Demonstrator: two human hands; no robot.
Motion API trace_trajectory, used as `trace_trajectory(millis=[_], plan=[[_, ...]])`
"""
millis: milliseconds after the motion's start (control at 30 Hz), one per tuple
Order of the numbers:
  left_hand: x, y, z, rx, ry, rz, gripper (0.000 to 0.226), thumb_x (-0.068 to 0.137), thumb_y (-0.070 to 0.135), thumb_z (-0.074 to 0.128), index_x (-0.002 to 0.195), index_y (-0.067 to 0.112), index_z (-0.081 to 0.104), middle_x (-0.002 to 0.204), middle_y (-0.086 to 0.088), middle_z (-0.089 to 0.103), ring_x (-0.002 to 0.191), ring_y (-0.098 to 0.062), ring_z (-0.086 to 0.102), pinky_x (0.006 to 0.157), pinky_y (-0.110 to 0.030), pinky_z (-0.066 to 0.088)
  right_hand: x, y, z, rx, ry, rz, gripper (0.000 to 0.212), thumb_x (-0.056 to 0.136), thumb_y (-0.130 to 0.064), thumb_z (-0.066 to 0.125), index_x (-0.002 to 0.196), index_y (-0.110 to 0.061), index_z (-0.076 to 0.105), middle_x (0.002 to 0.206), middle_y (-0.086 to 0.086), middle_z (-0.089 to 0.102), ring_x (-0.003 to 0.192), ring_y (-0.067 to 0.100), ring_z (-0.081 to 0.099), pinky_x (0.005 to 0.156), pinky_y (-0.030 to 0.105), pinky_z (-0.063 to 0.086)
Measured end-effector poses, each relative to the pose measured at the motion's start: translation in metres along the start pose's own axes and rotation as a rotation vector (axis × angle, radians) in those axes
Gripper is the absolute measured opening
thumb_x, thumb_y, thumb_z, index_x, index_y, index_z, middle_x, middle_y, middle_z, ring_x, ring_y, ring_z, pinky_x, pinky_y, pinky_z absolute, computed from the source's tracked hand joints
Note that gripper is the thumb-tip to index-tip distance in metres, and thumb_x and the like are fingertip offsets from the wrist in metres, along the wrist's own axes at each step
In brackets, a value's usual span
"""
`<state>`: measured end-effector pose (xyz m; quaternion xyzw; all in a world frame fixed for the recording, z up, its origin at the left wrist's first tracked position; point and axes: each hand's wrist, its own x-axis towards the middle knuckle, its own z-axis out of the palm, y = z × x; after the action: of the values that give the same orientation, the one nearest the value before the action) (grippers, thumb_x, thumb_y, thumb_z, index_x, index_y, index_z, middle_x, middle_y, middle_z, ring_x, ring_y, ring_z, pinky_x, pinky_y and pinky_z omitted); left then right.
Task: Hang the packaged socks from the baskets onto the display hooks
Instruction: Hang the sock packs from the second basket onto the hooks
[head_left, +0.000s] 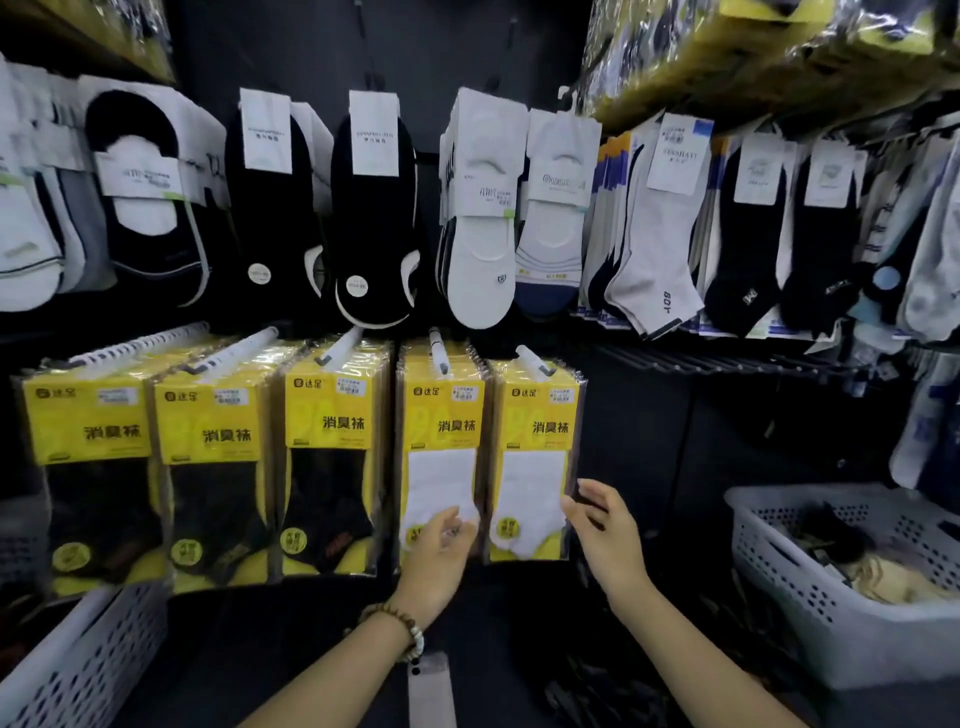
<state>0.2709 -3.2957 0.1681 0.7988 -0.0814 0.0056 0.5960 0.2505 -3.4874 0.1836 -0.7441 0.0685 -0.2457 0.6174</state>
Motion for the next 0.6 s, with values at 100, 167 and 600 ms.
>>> trace_trajectory(millis=[100, 167, 600], plan=[[-0.033, -0.041, -0.015, 0.054, -0.002, -0.044, 0.047, 0.095, 0.041, 0.047, 0.137, 0.020, 0.042, 0.132, 0.005, 0.047, 0.118, -0.008, 0.045, 0.085, -0.014, 0.038, -0.044, 0.029, 0.006, -0.032, -0.106, 0.032, 0.028, 0.089, -0.022, 0.064, 0.115, -0.020, 0.056, 0.112, -0.010, 0.057, 0.099, 0.006, 0.058, 0.073, 0.007, 0.046], [-0.062, -0.077, -0.024, 0.091, -0.020, -0.120, 0.047, 0.094, 0.043, 0.048, 0.136, 0.022, 0.043, 0.130, 0.007, 0.047, 0.117, -0.008, 0.045, 0.085, -0.013, 0.039, -0.076, 0.059, 0.013, -0.039, -0.163, 0.107, 0.025, 0.089, -0.021, 0.064, 0.113, -0.020, 0.057, 0.111, -0.010, 0.057, 0.098, 0.007, 0.058, 0.071, 0.007, 0.046], [-0.267, -0.314, -0.047, 0.326, -0.242, -0.738, 0.026, 0.097, 0.043, 0.043, 0.100, 0.024, 0.061, 0.116, -0.008, 0.063, 0.112, -0.022, 0.057, 0.102, -0.034, 0.039, -0.287, 0.282, 0.023, -0.604, -0.704, 0.793, 0.062, 0.086, -0.042, 0.065, 0.136, -0.010, 0.043, 0.140, 0.007, 0.046, 0.128, 0.021, 0.045, 0.103, 0.029, 0.038]])
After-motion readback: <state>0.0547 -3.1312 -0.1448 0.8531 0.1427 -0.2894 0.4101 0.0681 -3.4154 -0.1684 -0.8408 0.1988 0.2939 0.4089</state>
